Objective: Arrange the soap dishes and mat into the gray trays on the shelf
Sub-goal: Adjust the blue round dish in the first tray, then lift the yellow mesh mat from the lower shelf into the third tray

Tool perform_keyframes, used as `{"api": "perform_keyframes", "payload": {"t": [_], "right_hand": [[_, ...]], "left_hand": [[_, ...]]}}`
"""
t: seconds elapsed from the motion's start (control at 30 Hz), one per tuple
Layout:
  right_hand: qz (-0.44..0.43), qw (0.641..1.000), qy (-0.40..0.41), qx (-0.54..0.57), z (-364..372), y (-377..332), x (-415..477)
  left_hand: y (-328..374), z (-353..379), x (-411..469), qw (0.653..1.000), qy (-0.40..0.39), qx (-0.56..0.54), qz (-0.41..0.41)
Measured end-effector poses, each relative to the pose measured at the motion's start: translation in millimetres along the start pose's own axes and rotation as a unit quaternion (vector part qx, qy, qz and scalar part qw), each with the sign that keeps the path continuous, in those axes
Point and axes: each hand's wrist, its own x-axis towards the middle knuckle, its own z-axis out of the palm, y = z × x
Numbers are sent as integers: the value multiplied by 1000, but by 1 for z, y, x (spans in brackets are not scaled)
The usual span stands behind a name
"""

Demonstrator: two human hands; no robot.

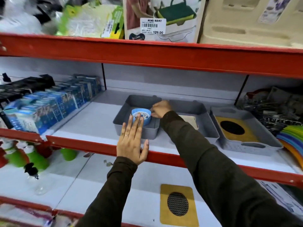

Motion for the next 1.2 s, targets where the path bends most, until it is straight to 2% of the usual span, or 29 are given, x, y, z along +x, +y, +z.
{"api": "perform_keyframes", "payload": {"t": [0.2,0.3,0.37,0.47,0.53,0.57,0.63,0.7,0.77,0.83,0.87,0.97,1.03,1.07,1.2], "right_hand": [[-20,975,5,222,-28,-11,-90],[-61,969,18,240,-50,11,-145],[-80,969,8,234,-64,36,-185],[-36,974,-53,216,-74,92,-235],[31,978,-81,192,-75,143,-253],[69,977,-84,184,-75,173,-258],[139,974,-57,170,-74,232,-258],[186,973,-9,140,-73,291,-248],[226,970,28,92,-68,340,-234],[263,964,28,34,-58,372,-221],[278,960,25,16,-54,387,-215],[291,956,39,-10,-47,391,-205],[298,953,31,-32,-47,387,-200],[302,952,33,-36,-48,390,-199],[318,946,53,13,-57,395,-205]], "left_hand": [[1,-1,-1,1000,-9,2,0],[3,-6,-9,1000,24,3,13],[10,-9,-25,996,81,-28,36],[33,-8,-77,985,134,-99,39],[53,3,-119,983,105,-145,25],[63,10,-139,983,55,-175,13],[77,30,-168,969,-95,-228,-13],[89,58,-187,937,-246,-239,-63],[98,89,-198,887,-352,-242,-176],[105,108,-199,804,-411,-262,-340],[108,117,-196,765,-429,-272,-396],[108,140,-196,697,-437,-295,-486],[108,151,-190,667,-453,-311,-503],[108,153,-189,639,-456,-344,-516],[107,130,-186,555,-391,-446,-584]]}}
